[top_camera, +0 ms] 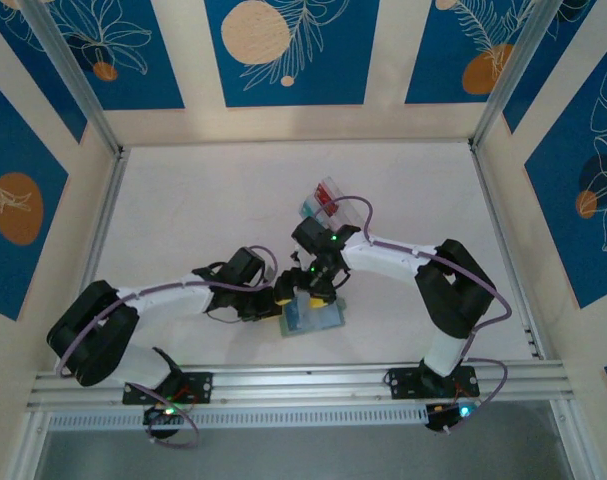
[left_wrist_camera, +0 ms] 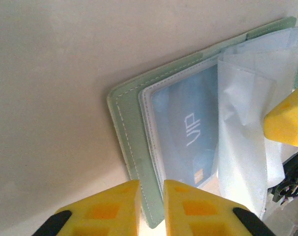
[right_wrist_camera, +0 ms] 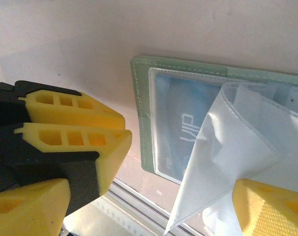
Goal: Put the credit cards into the card holder
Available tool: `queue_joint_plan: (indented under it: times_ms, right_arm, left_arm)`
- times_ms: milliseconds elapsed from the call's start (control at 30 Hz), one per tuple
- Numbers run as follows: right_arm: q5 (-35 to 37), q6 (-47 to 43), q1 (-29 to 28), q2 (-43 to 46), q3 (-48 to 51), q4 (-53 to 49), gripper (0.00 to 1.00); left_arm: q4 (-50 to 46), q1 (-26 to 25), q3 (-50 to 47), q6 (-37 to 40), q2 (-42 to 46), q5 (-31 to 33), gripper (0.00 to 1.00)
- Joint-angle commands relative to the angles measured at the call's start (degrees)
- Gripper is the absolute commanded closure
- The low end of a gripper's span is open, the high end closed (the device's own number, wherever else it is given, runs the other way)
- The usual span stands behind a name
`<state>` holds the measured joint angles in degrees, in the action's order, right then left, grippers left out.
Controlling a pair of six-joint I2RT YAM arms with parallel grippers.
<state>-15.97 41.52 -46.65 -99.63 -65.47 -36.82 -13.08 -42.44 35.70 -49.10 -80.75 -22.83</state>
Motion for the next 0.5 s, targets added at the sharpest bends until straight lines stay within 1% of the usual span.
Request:
queue_joint_plan:
  times_ms: [0,133,233,367,467]
  right_arm:
    - [-5.36,1.20,0.31,1.61,-2.37,5.67,0.13]
    - [-6.99,1.94,0.97,1.36,-1.86,7.45,0.13]
    - [-6.21,1.86,1.17,1.24,-1.85,7.04,0.13]
    - [-6.53,1.69,1.48,1.79,-1.50,7.45,0.12]
    - [-8.07,1.01,1.48,1.73,-2.21,8.03,0.10]
  left_arm:
    - [-2.23,-0.26,-0.63,0.90,1.58,-0.63,0.78]
    - [-2.77,-0.21,-1.32,1.03,3.65,-0.76,0.73]
    - [-3.26,-0.26,-1.69,0.99,5.28,-0.93,0.69]
    - [-3.21,-0.24,-2.10,1.21,6.15,-1.33,0.66]
    - [-3.22,-0.20,-2.35,1.30,6.09,-1.34,0.65]
